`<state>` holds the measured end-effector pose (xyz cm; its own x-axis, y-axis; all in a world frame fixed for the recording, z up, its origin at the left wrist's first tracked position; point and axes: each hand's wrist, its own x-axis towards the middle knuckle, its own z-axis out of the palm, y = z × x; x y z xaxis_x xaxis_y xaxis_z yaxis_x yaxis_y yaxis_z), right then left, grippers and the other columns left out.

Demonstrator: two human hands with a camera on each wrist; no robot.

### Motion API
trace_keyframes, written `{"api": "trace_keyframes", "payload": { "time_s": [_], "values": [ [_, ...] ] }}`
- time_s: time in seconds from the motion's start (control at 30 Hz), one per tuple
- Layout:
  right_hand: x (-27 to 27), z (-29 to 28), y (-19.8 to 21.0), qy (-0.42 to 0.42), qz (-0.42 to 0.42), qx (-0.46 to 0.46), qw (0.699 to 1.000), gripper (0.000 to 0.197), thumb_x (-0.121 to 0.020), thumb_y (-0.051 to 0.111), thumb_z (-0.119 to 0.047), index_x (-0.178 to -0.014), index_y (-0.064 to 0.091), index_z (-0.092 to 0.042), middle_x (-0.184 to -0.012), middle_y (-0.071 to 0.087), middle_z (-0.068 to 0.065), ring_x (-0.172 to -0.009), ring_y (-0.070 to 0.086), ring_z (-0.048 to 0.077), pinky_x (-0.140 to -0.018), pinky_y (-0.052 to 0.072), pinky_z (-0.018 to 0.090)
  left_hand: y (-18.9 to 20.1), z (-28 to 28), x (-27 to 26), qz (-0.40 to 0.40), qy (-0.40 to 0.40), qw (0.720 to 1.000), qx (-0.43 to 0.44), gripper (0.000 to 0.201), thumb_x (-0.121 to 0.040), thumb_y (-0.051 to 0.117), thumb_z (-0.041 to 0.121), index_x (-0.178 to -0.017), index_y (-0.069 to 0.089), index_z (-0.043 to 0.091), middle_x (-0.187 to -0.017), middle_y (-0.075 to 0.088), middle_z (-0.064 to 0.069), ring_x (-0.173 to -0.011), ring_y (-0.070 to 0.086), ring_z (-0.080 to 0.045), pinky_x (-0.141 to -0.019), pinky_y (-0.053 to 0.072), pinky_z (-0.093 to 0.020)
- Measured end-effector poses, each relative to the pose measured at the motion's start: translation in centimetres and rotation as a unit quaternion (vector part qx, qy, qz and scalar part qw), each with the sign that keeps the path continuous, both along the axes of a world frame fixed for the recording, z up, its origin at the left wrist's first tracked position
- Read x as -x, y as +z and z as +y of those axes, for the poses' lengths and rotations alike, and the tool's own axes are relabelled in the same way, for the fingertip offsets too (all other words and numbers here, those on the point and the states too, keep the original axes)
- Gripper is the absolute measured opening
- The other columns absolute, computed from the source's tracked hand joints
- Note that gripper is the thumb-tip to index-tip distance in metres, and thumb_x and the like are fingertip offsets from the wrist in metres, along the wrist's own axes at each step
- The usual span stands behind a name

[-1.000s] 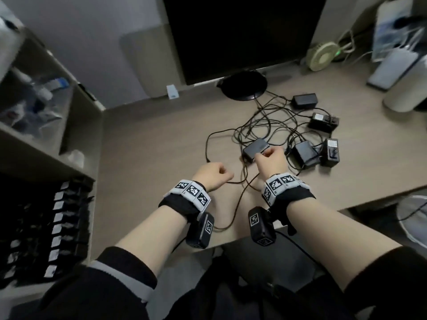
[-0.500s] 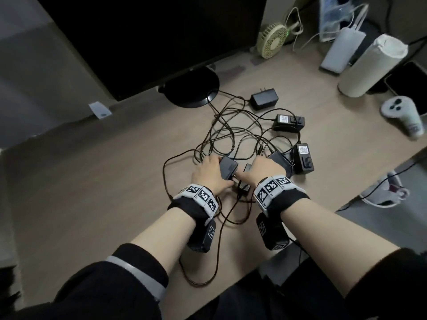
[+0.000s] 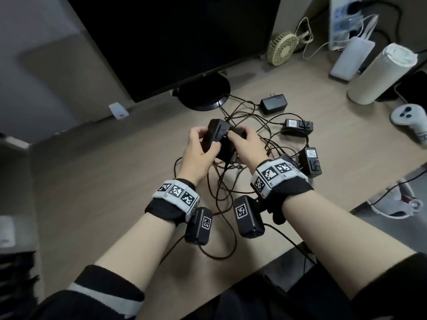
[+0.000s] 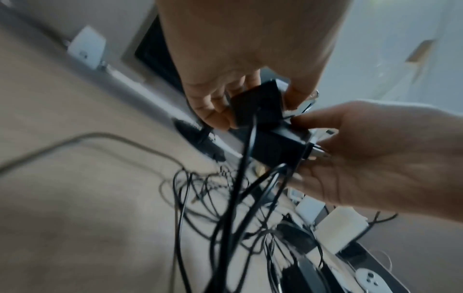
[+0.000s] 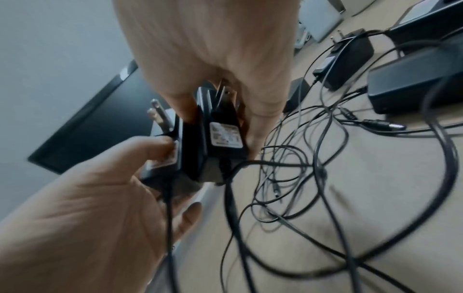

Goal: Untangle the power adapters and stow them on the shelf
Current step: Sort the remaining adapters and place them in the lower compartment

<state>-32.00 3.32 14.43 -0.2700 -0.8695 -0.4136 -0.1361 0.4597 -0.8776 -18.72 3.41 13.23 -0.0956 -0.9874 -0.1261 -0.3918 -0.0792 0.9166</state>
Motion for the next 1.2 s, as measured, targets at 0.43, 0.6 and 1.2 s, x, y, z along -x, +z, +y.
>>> {"api": "trace_keyframes", "payload": {
  "time_s": [0.43, 0.6, 1.2],
  "values": [
    [-9.0, 7.9, 10.9, 0.096, -0.138, 0.189, 0.968, 0.049, -0.072, 0.073, -0.044, -0.109, 0.053, -0.018, -0.105, 0.061, 0.001, -0.095, 0.064, 0.018, -0.079, 0.058, 0.047, 4.9, 11.1, -6.9, -0.007, 0.14, 0.988, 0.067, 0.025, -0.077, 0.066, 0.031, -0.098, 0.051, 0.032, -0.09, 0.07, 0.004, -0.086, 0.067, -0.01, -0.081, 0.055, -0.037],
    [-12.8, 11.4, 15.4, 0.14, -0.345, 0.169, 0.913, 0.055, -0.081, 0.069, -0.033, -0.124, 0.048, -0.007, -0.108, 0.059, 0.009, -0.095, 0.065, 0.027, -0.071, 0.059, 0.043, 3.7, 19.0, -11.6, -0.064, 0.197, 0.978, 0.015, 0.022, -0.095, 0.041, 0.017, -0.08, 0.056, 0.022, -0.053, 0.055, 0.005, -0.052, 0.056, 0.008, -0.06, 0.04, -0.015],
    [-32.0, 30.7, 6.4, 0.474, -0.404, -0.287, 0.728, 0.027, -0.072, 0.064, -0.033, -0.091, 0.071, -0.015, -0.09, 0.071, 0.003, -0.081, 0.07, 0.019, -0.072, 0.058, 0.033, 12.0, 45.5, -30.6, 0.018, 0.352, 0.936, -0.002, 0.041, -0.098, 0.045, 0.016, -0.059, 0.032, 0.018, -0.037, 0.026, 0.011, -0.031, 0.022, 0.001, -0.033, 0.02, -0.009]
  ]
}}
